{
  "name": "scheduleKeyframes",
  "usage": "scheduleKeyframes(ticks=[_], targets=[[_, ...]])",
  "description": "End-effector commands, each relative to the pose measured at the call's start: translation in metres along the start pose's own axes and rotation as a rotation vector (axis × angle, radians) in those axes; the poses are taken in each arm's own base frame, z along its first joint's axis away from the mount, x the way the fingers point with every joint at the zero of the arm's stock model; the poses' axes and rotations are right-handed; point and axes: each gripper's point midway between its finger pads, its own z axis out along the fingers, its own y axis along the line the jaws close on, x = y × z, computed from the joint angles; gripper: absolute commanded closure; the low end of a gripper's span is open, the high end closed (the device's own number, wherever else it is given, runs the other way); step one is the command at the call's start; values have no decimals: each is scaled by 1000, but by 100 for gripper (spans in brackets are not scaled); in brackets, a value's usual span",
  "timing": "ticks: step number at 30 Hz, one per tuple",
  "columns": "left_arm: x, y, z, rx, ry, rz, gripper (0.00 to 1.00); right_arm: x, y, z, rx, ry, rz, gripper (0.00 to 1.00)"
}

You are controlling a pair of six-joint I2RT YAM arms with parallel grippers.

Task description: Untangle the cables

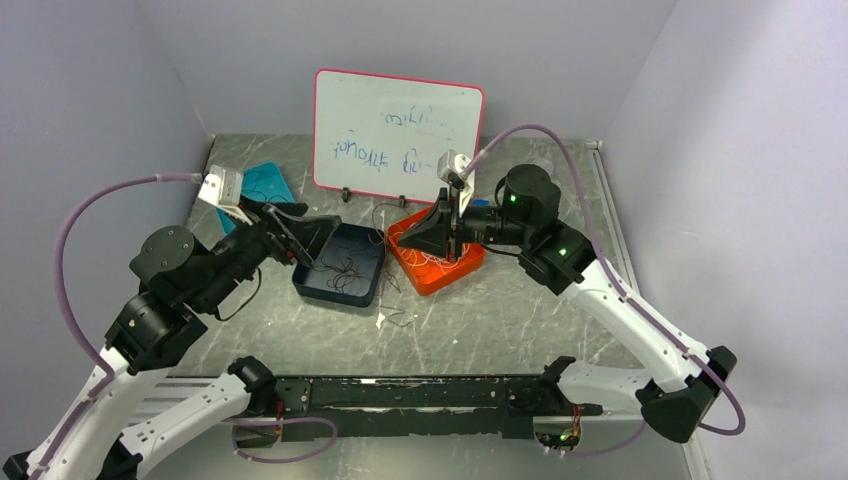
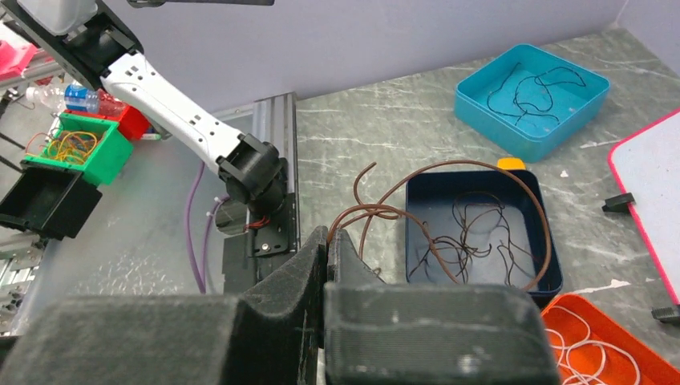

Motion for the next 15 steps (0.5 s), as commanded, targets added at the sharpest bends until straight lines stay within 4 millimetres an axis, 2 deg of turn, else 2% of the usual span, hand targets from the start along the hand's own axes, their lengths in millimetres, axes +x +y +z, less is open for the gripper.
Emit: scheduleKeyframes(ticks=[1, 6, 8, 10, 11, 13, 15], targets=[[8, 7, -5, -23, 22, 12, 9, -18, 6, 3, -49, -44, -44, 100], [10, 9, -6, -25, 25, 12, 9, -9, 7, 11, -106, 1, -25, 100], [10, 9, -7, -27, 28, 13, 9, 9, 4, 14, -117, 68, 4, 100], [12, 9, -6, -28, 32, 13, 9, 45, -12, 15, -49, 193, 63, 100], [12, 9, -6, -28, 32, 13, 9, 70, -20, 13, -7, 282, 99, 100], [13, 10, -6, -30, 36, 13, 9, 133, -35, 3, 103, 505, 204, 100], [15, 11, -5, -33, 41, 13, 9, 181, -38, -10, 171, 669, 281, 100]])
